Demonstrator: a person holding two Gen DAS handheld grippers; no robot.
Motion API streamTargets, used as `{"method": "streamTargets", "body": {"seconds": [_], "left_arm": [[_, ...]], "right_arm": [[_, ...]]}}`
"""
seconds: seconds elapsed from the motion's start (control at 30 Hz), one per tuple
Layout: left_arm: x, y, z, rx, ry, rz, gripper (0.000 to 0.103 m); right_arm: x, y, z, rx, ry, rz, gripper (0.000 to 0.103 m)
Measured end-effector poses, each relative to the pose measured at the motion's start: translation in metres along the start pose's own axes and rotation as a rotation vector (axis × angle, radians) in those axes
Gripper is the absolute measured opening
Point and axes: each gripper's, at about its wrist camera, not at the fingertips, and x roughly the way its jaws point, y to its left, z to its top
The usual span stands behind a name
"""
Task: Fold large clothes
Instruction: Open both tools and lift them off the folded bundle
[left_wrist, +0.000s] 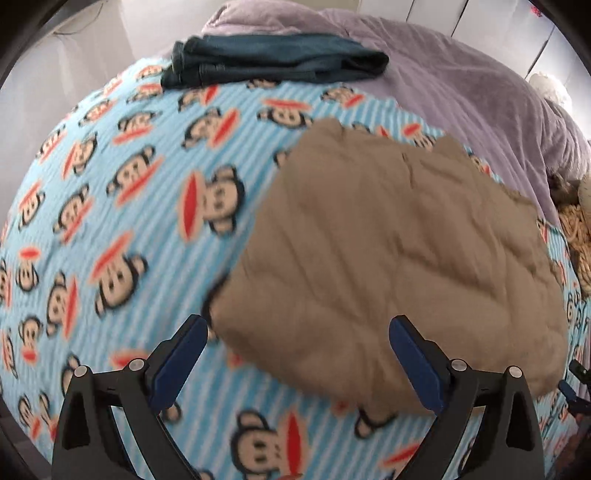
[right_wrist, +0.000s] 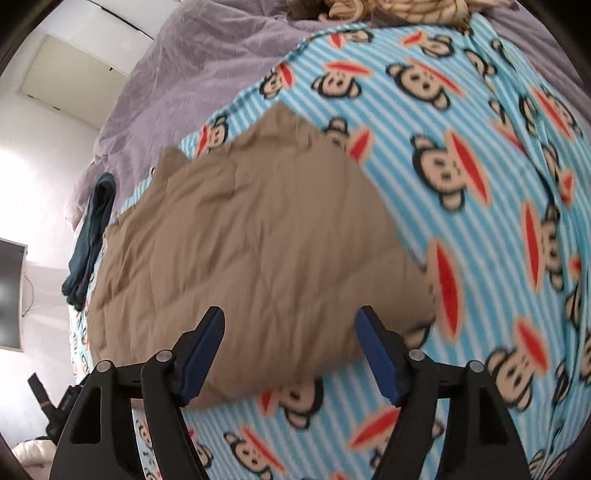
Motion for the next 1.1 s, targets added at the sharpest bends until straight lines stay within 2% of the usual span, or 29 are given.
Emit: {"method": "streamTargets", "body": {"seconds": [0.1,0.2,0.27,0.3,0.43,0.6,0.87,1.1], "left_arm": [[0.000,-0.002,-0.017,-0.025,0.019,-0.039,0.100],[0.003,-0.001,-0.029,-0.058,0.037,-0.098,0.102],[0.006,0.002,-0.033,-0.086,0.049,-0.134,0.102],[0.008,0.005,-0.035,-0.107,0.055,-0.152,0.102],[0.020,0.017,-0.040,-0.226,0.090,-0.262,0.102],[0.032,0.027,-0.041,-0.296,0.097,-0.319,0.102],[0.060,0.036,-0.040,-0.408,0.121,-0.474,0.102],[0.079,0.013,-0.013,-0.412,0.080,-0.496,0.102]], "right_arm": [[0.001,0.001,-0.013,-0.001,0.017,0.010,0.077],[0.006,0.000,-0.026,0.008,0.032,0.038,0.082],[0.010,-0.003,-0.032,0.029,0.045,0.069,0.092],[0.012,-0.005,-0.036,0.041,0.052,0.087,0.103],[0.024,-0.010,-0.048,0.099,0.069,0.166,0.103],[0.039,-0.017,-0.054,0.186,0.103,0.241,0.103],[0.067,-0.022,-0.052,0.285,0.130,0.347,0.103],[0.094,-0.015,-0.044,0.322,0.133,0.426,0.103]]}}
